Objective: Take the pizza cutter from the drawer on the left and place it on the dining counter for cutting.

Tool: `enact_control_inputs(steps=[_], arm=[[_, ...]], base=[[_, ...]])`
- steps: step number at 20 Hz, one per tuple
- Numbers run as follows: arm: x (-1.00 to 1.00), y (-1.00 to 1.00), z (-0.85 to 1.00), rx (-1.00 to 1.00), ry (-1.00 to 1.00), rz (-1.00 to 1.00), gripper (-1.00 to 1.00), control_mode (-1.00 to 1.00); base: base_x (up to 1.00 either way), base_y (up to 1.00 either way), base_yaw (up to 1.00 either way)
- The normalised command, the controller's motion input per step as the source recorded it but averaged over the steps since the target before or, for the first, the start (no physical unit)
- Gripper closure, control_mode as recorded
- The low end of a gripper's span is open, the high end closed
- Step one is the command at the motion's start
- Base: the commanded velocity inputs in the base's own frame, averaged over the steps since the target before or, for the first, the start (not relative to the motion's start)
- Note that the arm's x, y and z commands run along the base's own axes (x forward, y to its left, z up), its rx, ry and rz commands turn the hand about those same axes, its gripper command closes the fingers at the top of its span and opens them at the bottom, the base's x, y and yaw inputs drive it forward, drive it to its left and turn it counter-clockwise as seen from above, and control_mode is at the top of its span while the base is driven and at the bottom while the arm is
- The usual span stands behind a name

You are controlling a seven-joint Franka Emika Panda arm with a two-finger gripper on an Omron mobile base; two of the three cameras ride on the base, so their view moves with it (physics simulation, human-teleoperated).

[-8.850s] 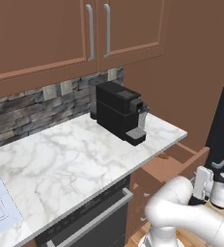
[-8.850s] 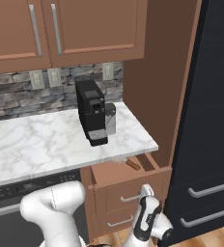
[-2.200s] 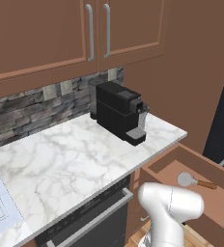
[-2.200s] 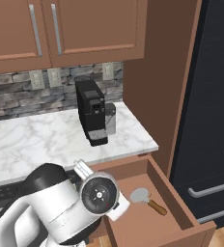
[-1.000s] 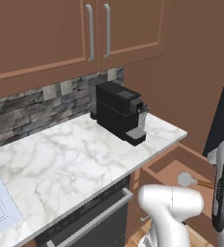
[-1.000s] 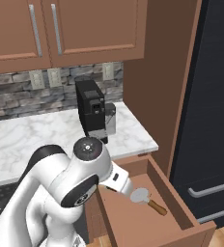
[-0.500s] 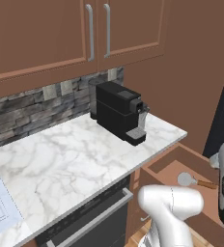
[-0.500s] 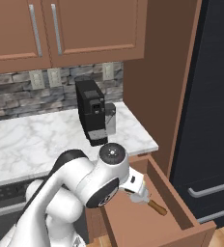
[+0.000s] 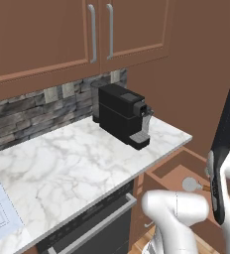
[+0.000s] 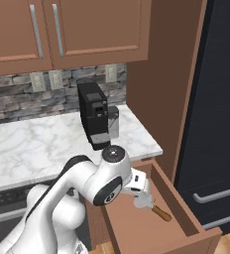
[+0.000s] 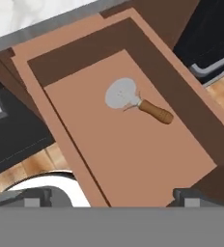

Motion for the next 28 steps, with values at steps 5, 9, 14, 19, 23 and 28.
enact_control_inputs(steps=[5,9,14,19,23,28], arm=[[0.07,-0.25,-0.47,-0.05,0.09,0.16,-1.0,-1.0],[0.02,-0.28,-0.44,-0.03,0.13,0.25,-1.0,-1.0],[0.24,-0.03,-0.38,-0.08,0.07,0.14,-1.0,-1.0],[0.32,0.0,-0.2,-0.09,0.0,0.1,-1.0,-1.0],[0.32,-0.05,-0.29,0.0,0.01,0.14,-1.0,-1.0],[0.34,-0.16,-0.2,0.0,0.07,0.22,-1.0,-1.0]], base=[[0.0,0.0,0.0],[0.0,0.0,0.0],[0.0,0.0,0.0],[0.0,0.0,0.0],[0.0,0.0,0.0],[0.0,0.0,0.0]])
